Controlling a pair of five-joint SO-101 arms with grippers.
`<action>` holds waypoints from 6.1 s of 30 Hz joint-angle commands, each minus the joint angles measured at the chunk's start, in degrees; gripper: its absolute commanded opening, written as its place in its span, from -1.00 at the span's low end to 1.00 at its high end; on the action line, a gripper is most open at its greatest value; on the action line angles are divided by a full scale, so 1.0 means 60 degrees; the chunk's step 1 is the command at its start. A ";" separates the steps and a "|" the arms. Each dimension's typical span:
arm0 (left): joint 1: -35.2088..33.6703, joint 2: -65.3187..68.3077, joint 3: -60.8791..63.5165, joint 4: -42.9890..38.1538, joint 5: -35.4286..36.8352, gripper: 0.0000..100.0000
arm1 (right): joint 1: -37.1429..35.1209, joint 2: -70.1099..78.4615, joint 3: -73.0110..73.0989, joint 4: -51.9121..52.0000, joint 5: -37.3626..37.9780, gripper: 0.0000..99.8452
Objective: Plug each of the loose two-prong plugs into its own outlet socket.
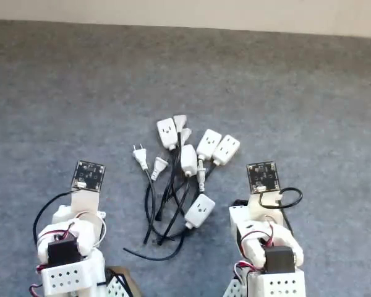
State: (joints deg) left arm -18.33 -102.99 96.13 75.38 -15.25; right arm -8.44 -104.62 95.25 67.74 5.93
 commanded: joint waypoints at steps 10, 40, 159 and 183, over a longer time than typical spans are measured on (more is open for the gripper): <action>-0.0110 -0.0125 0.0183 0.0044 0.0044 -0.97 | 0.0066 -0.0022 0.1458 0.0051 0.0015 -0.99; -0.0007 -0.0110 0.0168 0.0044 0.0059 -0.97 | -0.0095 -0.0066 0.1458 0.0037 0.0015 -0.99; 0.2234 1.8088 -1.7429 0.4527 -0.5172 -0.99 | 0.2264 0.6161 -0.0784 -0.6088 0.0703 -0.89; 0.0842 1.2051 -0.6513 -0.0586 -0.8630 -0.49 | 0.2249 0.6205 -0.0755 -0.6366 0.0703 -0.89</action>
State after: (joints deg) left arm -14.55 -27.47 56.66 73.71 -68.70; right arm 5.36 -66.64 90.95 30.64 9.36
